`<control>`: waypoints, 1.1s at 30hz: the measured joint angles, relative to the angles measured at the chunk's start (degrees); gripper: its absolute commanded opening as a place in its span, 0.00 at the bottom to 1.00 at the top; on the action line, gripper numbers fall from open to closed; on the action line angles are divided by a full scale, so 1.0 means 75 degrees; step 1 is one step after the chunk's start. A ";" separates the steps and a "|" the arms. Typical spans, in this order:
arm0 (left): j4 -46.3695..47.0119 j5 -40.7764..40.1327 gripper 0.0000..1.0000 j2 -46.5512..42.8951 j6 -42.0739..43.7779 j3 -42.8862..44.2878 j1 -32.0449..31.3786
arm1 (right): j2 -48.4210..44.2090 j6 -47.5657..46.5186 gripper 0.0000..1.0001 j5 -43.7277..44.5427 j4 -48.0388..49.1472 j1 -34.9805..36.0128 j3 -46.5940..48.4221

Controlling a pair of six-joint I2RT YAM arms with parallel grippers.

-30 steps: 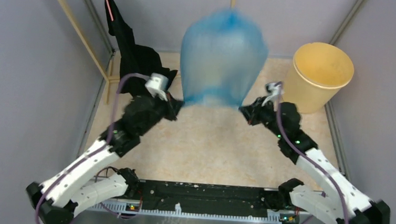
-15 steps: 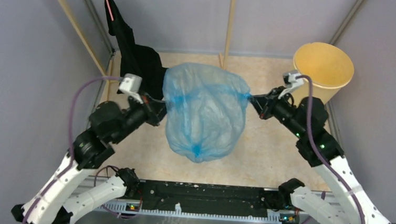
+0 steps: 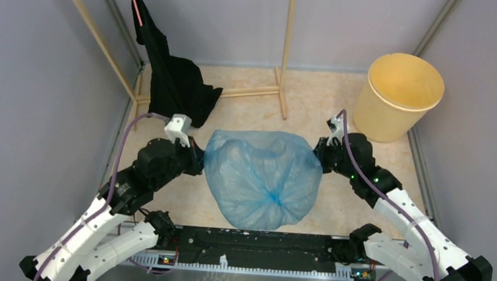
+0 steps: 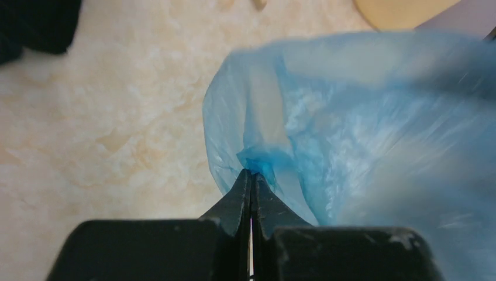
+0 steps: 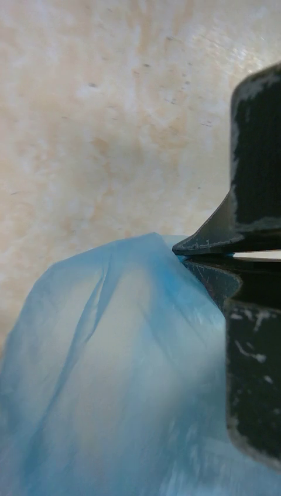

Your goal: Put the trash bags into the trash bin

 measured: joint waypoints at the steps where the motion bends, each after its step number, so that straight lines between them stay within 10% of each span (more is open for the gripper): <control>1: -0.0064 -0.0064 0.00 0.0105 0.0128 0.0271 0.0000 | 0.0105 -0.0070 0.00 0.0044 -0.0166 0.0000 0.0277; 7: 0.0466 -0.0251 0.00 0.1125 0.1000 0.3107 0.0000 | 0.0481 -0.0493 0.04 0.0201 0.0178 0.0000 0.2710; 19: 0.0708 -0.0714 0.00 0.0670 0.1256 0.1367 0.0000 | 0.0673 -0.0490 0.10 0.0391 0.0367 0.0000 0.1475; 33: 0.2430 -0.0146 0.00 0.1649 0.2704 0.4051 0.0000 | 0.1271 -0.1067 0.47 0.0510 0.0938 0.0000 0.4071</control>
